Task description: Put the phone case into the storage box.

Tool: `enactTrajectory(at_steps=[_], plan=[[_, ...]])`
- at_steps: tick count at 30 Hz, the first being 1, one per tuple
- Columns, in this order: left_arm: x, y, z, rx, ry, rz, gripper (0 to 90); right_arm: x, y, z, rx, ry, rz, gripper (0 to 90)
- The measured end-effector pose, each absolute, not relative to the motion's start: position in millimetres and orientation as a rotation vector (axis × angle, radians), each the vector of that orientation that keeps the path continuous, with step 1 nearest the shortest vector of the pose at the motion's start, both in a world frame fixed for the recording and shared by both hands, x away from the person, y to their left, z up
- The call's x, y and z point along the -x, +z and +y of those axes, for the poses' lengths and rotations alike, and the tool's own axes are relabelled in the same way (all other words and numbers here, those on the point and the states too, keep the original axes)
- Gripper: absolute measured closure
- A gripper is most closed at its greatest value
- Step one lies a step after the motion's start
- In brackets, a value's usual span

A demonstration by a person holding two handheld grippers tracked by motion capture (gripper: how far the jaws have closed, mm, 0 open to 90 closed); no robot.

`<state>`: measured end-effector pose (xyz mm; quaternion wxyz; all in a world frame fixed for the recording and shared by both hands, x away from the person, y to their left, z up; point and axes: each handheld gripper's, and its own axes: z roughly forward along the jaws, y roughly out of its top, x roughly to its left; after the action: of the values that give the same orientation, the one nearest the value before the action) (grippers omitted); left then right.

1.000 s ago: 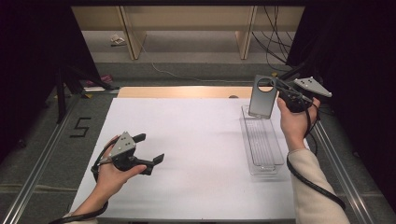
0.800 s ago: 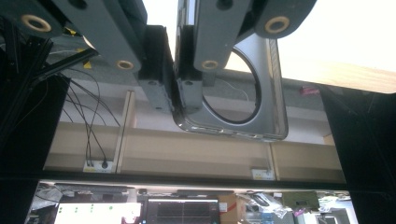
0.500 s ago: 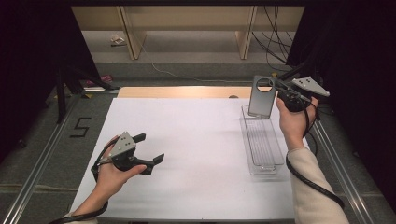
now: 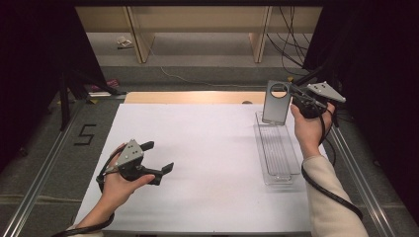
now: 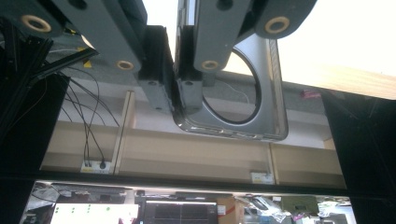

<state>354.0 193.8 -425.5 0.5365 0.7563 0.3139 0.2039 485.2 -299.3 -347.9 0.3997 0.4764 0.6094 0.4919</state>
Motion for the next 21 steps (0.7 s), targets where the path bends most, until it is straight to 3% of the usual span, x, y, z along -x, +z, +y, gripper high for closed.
enactTrajectory(at_steps=[21], plan=[[-353.9,-425.7,193.5,-1.803,0.484,0.748,0.0,-495.3,-361.3,-297.9,-1.218,1.225,1.568,85.2]])
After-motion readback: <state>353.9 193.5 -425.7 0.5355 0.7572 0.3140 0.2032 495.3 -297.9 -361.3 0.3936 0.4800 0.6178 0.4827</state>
